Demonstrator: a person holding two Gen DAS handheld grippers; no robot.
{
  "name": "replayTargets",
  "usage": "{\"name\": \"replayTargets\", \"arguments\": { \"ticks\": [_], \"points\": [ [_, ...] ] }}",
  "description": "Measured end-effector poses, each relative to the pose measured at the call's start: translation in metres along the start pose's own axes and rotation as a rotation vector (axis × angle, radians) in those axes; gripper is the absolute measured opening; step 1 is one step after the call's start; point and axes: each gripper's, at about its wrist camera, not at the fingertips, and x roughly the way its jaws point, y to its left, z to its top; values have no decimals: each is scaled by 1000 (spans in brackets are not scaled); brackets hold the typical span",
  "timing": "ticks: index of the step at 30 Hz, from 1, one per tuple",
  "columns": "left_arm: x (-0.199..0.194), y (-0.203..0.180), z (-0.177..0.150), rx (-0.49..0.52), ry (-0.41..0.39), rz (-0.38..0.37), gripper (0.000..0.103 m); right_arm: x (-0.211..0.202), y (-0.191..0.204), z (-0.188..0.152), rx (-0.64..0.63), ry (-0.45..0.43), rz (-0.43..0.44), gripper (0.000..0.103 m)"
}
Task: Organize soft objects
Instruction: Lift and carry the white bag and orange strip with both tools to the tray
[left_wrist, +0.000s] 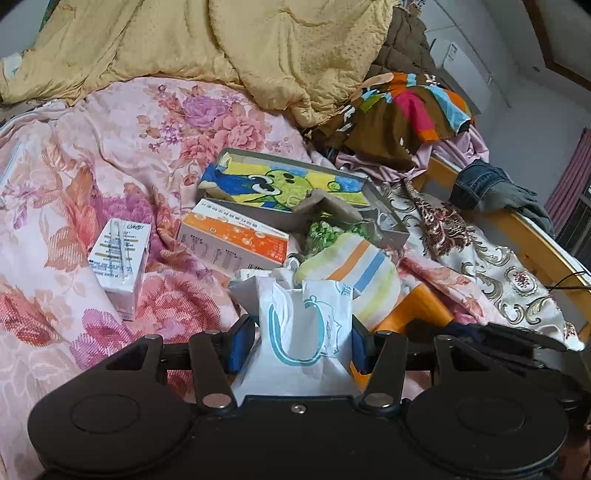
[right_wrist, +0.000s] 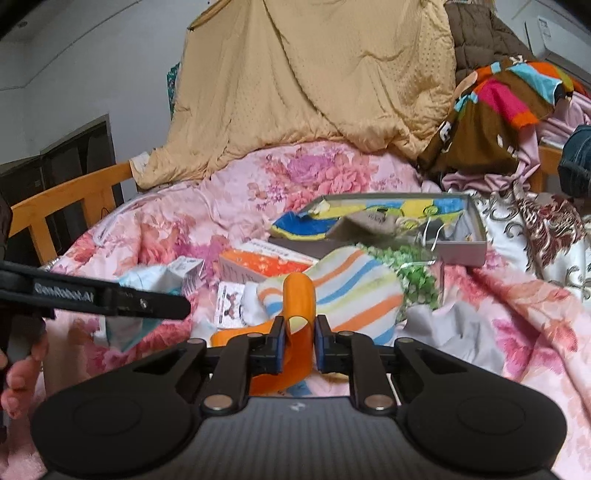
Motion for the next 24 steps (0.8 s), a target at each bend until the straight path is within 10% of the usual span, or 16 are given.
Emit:
{"name": "replayTargets", "arguments": {
  "ticks": [12,24],
  "points": [
    [27,-11,48,-27,-50,-1,55,14,-33,43,-53,-99,-6,17],
    [156,-35,145,-20,-123,-28,55,121,-128,109,58,-233,-50,17]
  ]
}}
